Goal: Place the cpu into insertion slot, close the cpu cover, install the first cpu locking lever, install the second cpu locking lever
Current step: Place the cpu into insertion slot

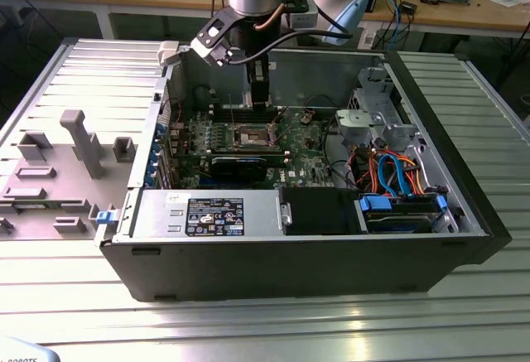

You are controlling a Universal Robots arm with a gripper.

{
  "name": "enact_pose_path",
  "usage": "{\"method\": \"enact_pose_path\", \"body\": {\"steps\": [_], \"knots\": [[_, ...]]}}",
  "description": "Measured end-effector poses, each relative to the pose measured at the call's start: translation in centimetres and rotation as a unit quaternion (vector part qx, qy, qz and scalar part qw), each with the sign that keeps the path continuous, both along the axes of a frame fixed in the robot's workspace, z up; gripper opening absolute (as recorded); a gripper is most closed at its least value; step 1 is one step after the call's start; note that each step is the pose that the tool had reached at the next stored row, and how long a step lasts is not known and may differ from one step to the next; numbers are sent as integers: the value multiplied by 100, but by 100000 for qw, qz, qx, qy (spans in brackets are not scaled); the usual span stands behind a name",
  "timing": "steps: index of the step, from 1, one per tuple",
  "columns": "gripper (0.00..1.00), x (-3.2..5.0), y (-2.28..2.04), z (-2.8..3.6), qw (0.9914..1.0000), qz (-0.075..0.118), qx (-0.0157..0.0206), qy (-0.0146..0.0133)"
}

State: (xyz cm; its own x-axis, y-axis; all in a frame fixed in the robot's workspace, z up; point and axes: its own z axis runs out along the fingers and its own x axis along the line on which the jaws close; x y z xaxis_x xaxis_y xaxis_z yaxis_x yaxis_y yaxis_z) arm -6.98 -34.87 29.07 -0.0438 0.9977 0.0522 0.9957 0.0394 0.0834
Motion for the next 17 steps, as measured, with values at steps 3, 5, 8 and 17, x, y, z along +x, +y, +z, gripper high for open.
{"method": "enact_pose_path", "body": {"steps": [3,5,8,17], "knots": [[54,-2,0,0,100000,106,26,0],[54,-3,0,0,100000,203,42,0],[54,-4,0,0,100000,254,55,2],[54,-8,0,0,99999,534,115,3]]}}
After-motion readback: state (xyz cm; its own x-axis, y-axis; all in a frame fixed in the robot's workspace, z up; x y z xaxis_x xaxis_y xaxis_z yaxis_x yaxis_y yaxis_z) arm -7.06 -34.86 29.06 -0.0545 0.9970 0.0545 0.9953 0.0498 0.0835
